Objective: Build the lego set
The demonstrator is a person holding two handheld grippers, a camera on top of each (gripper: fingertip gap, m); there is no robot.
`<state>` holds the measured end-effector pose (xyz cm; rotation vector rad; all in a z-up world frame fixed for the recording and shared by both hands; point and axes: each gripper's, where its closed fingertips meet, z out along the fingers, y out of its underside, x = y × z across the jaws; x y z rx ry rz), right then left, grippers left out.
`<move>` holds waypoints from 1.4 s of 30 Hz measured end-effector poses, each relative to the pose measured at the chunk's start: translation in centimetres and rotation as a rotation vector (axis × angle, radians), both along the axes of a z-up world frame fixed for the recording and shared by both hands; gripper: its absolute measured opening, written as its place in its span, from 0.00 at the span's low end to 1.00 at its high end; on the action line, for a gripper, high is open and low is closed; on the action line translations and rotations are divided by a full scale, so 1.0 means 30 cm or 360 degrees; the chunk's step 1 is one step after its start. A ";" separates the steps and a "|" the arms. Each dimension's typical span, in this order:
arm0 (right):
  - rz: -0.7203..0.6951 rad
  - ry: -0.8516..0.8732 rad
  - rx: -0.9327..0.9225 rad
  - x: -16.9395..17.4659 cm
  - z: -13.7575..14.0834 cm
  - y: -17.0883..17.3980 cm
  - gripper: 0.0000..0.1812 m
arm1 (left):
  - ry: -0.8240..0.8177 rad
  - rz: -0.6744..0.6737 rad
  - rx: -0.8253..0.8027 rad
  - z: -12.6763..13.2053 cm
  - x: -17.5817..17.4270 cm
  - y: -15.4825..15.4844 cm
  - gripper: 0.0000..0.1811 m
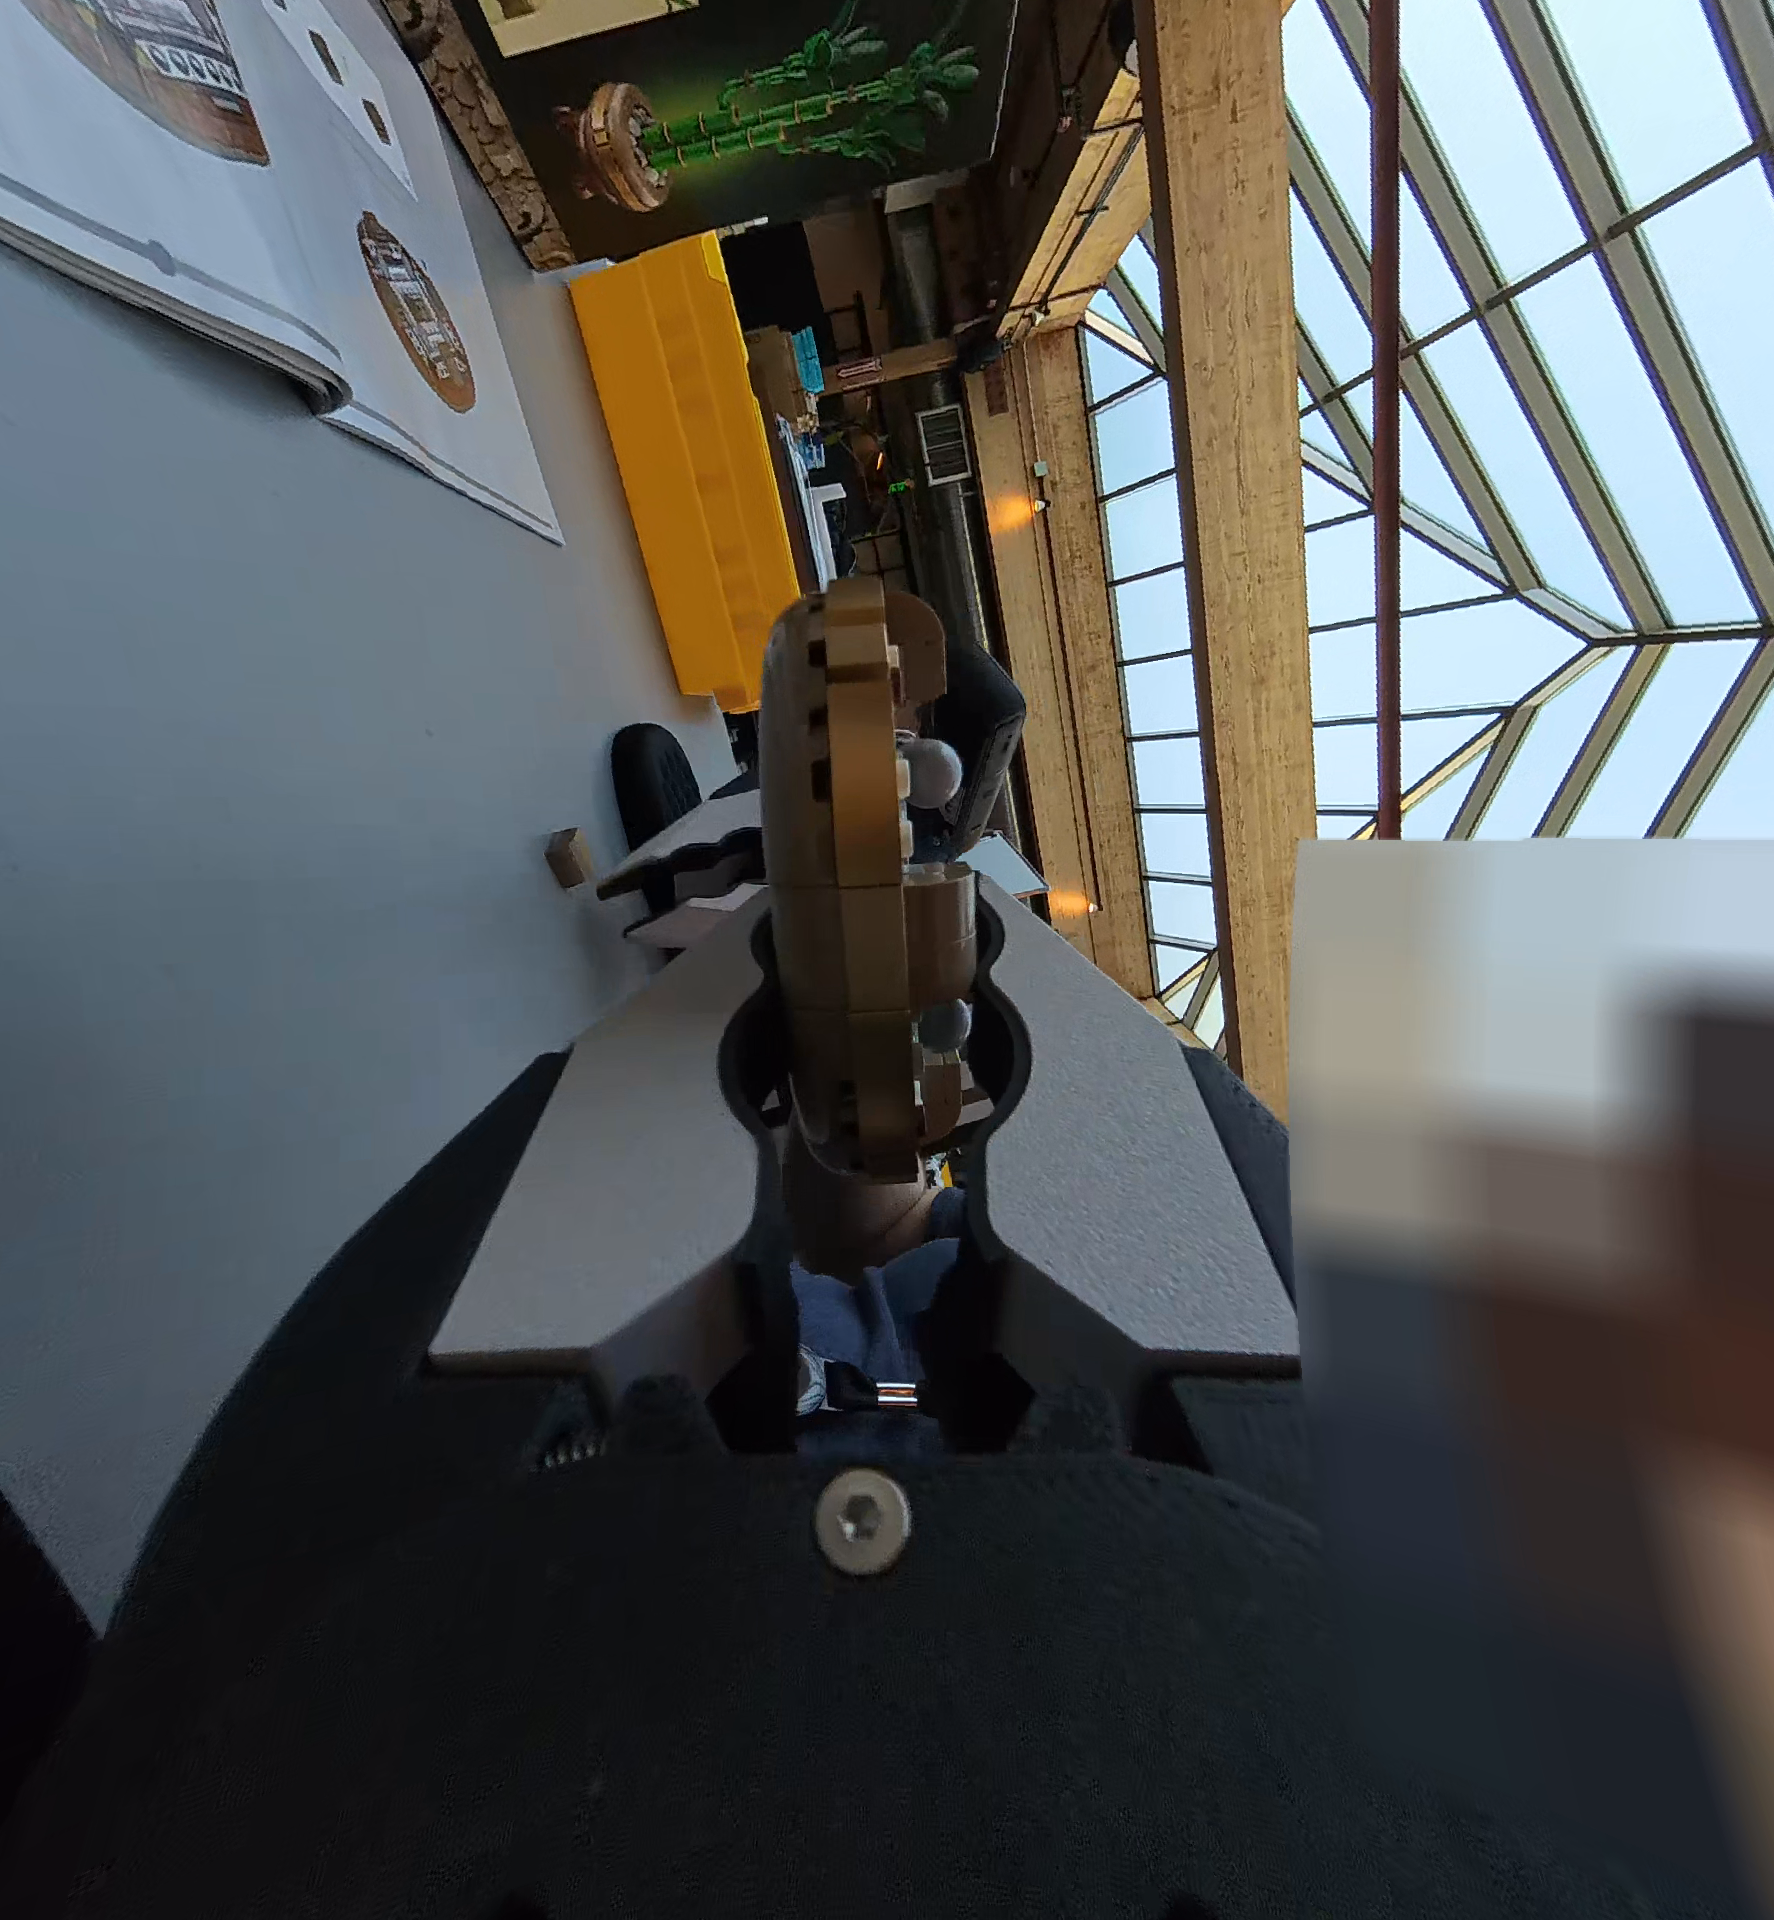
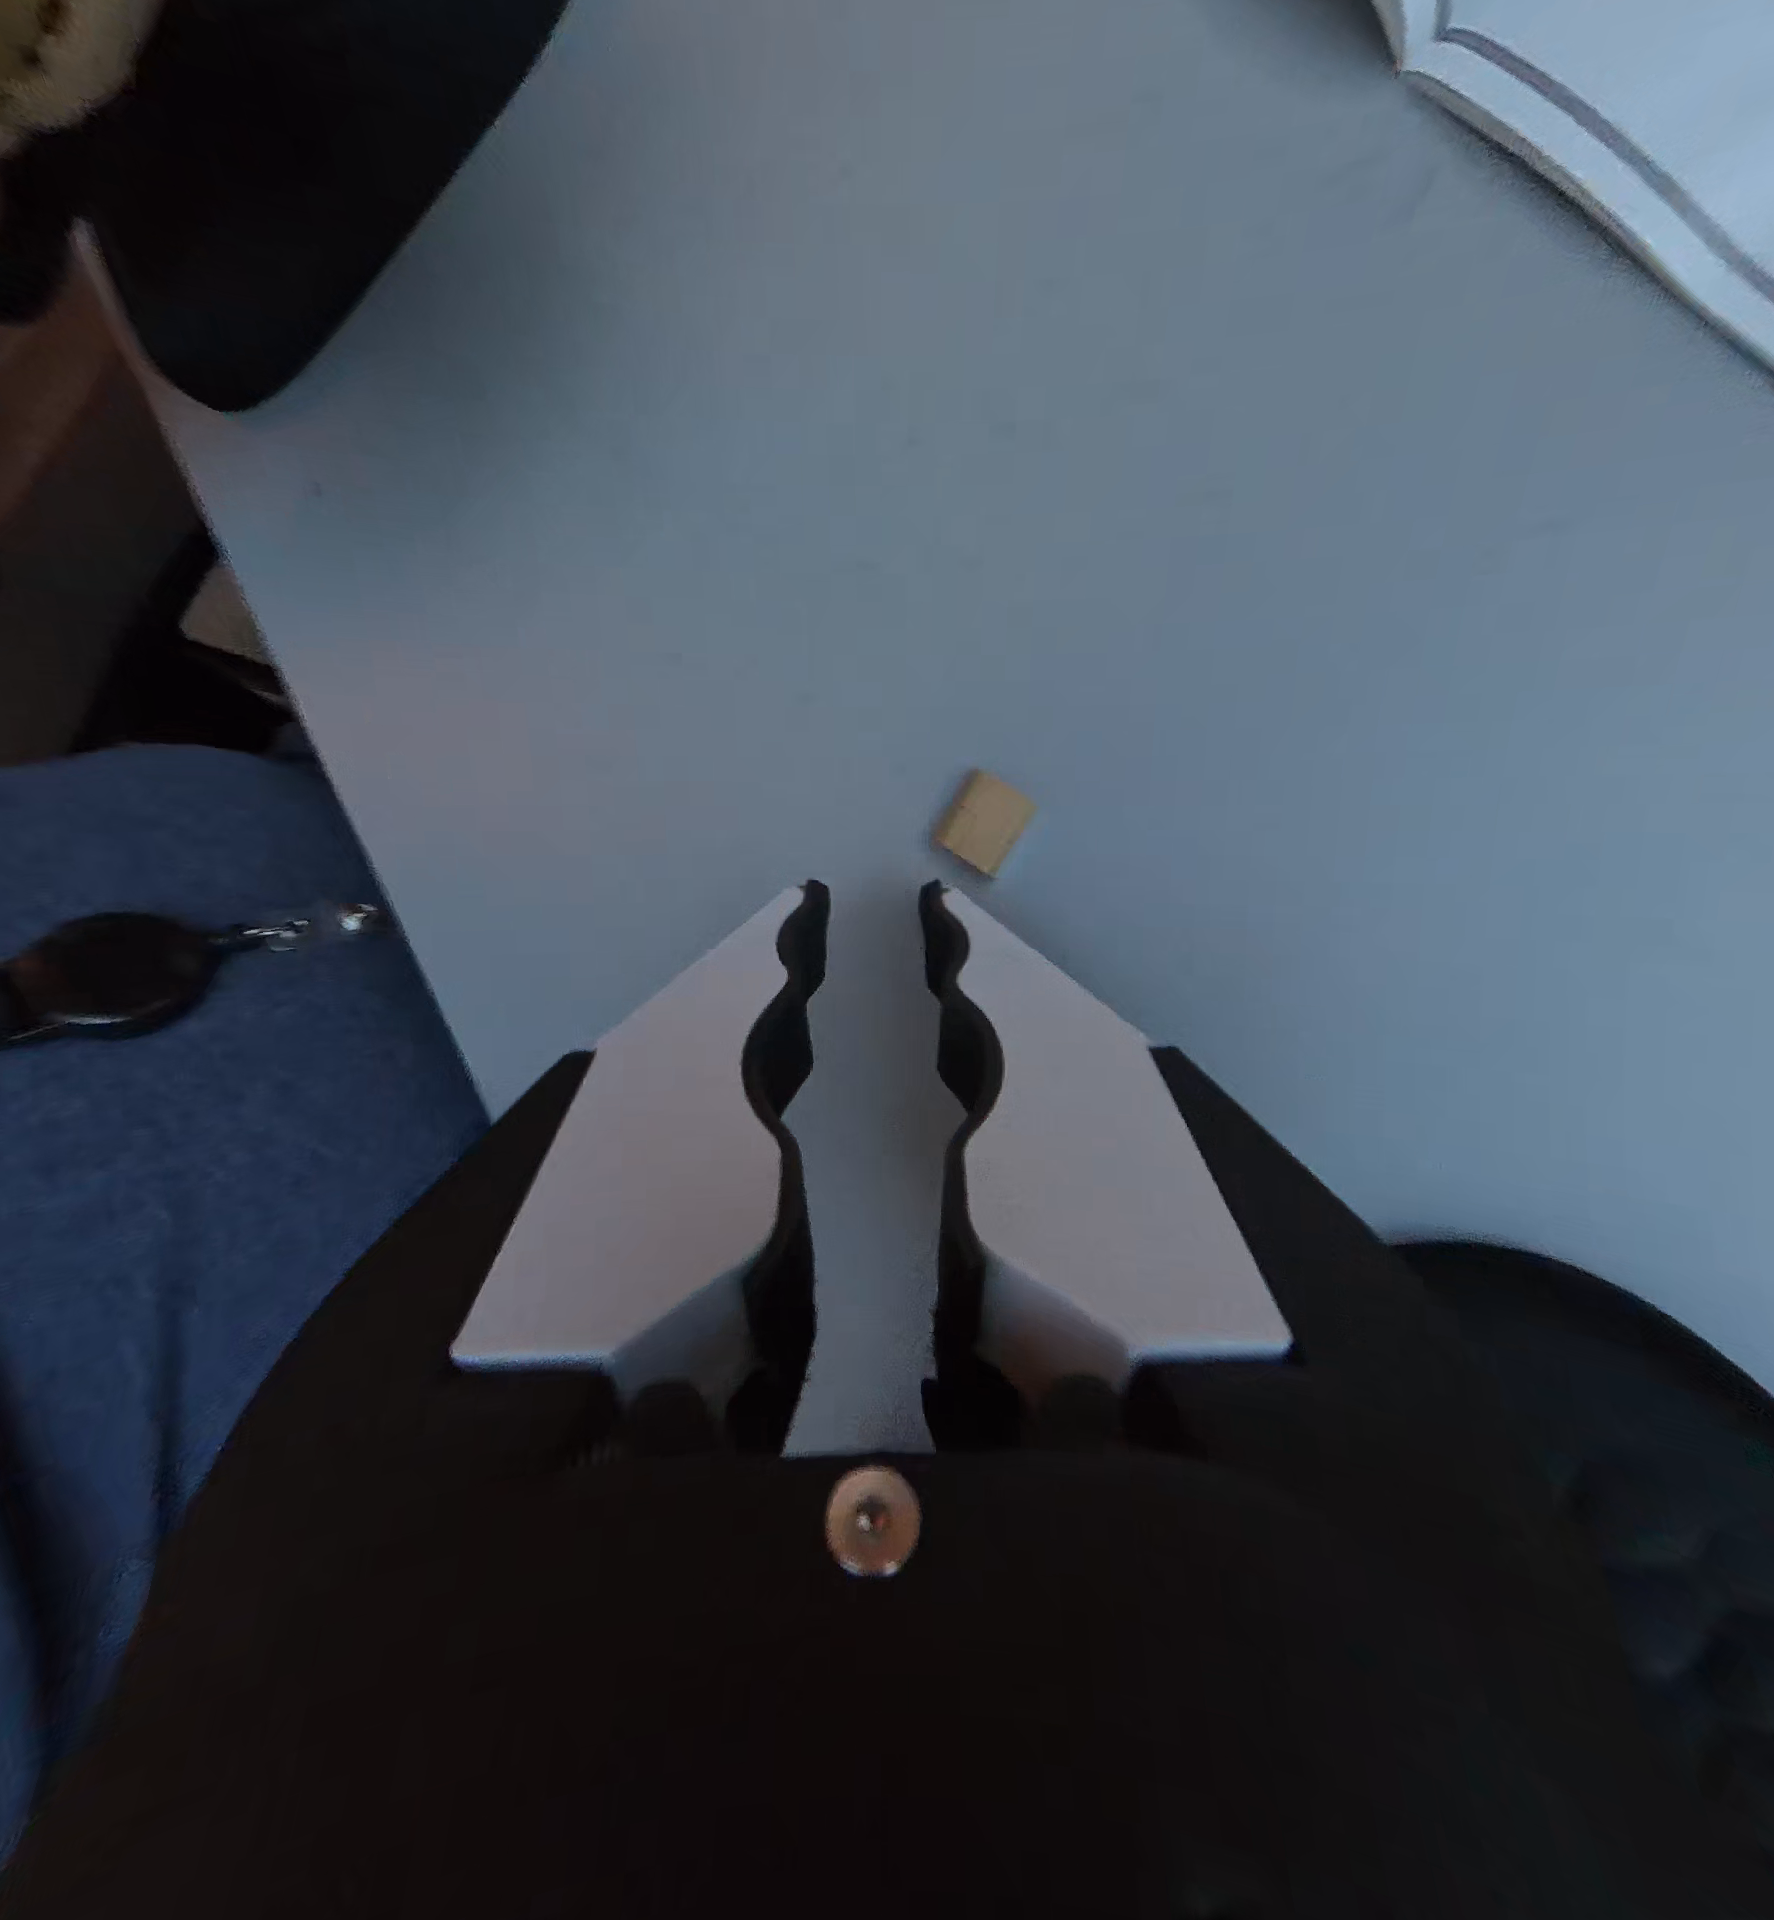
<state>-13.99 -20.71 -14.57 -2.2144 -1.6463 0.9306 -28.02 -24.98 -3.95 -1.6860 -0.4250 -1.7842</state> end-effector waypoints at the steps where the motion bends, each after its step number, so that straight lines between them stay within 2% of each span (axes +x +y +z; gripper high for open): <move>1: -0.0046 -0.0060 0.0111 0.014 -0.019 0.021 0.10 | -0.0006 -0.0007 0.0002 0.004 0.003 -0.002 0.16; 3: -0.0099 -0.0041 0.0133 0.010 -0.017 0.019 0.14 | -0.0003 -0.0025 0.0005 0.008 0.012 -0.006 0.16; 6: -0.0192 0.0073 -0.0036 -0.022 0.000 -0.013 0.15 | 0.0013 -0.0031 0.0017 0.015 0.020 -0.009 0.16; 8: -0.0218 0.0044 0.0086 -0.018 -0.019 0.018 0.12 | 0.0005 -0.0033 0.0030 0.022 0.021 -0.010 0.17; 10: -0.0217 0.0017 0.0219 -0.017 -0.020 0.056 0.14 | -0.0009 -0.0030 0.0036 0.026 0.022 -0.011 0.16; 12: -0.0180 0.0054 0.0370 -0.042 -0.012 0.104 0.23 | -0.0010 -0.0041 0.0039 0.026 0.028 -0.013 0.17; 14: -0.0085 0.0157 0.0374 -0.082 -0.004 0.098 0.27 | -0.0010 -0.0049 0.0037 0.025 0.033 -0.015 0.16; 16: -0.0145 0.0096 0.0380 -0.065 -0.001 0.118 0.31 | -0.0008 -0.0044 0.0039 0.027 0.032 -0.019 0.16; 18: -0.0251 0.0032 0.0507 -0.020 0.024 0.154 0.31 | 0.0010 -0.0028 0.0044 0.026 0.025 -0.024 0.16; 20: -0.0221 0.0029 0.0512 0.007 0.048 0.119 0.28 | 0.0029 -0.0014 0.0046 0.024 0.018 -0.029 0.16; 23: -0.0138 0.0015 0.0416 0.037 0.036 0.043 0.29 | 0.0021 -0.0011 0.0051 0.024 0.010 -0.033 0.16; 25: -0.0123 0.0067 0.0361 0.026 0.026 0.003 0.30 | 0.0018 -0.0011 0.0050 0.022 0.010 -0.034 0.16; 28: -0.0279 0.0095 0.0304 0.004 -0.002 -0.008 0.29 | 0.0005 -0.0004 0.0042 0.020 0.012 -0.034 0.16; 31: -0.0395 0.0203 0.0278 -0.037 0.009 -0.006 0.28 | 0.0000 -0.0003 0.0045 0.022 0.019 -0.040 0.16; 37: -0.0379 0.0150 0.0374 -0.073 -0.010 0.019 0.31 | 0.0005 -0.0002 0.0042 0.024 0.022 -0.048 0.16; 42: -0.0263 0.0254 0.0339 -0.140 0.006 -0.003 0.29 | 0.0004 0.0003 0.0057 0.034 0.019 -0.045 0.16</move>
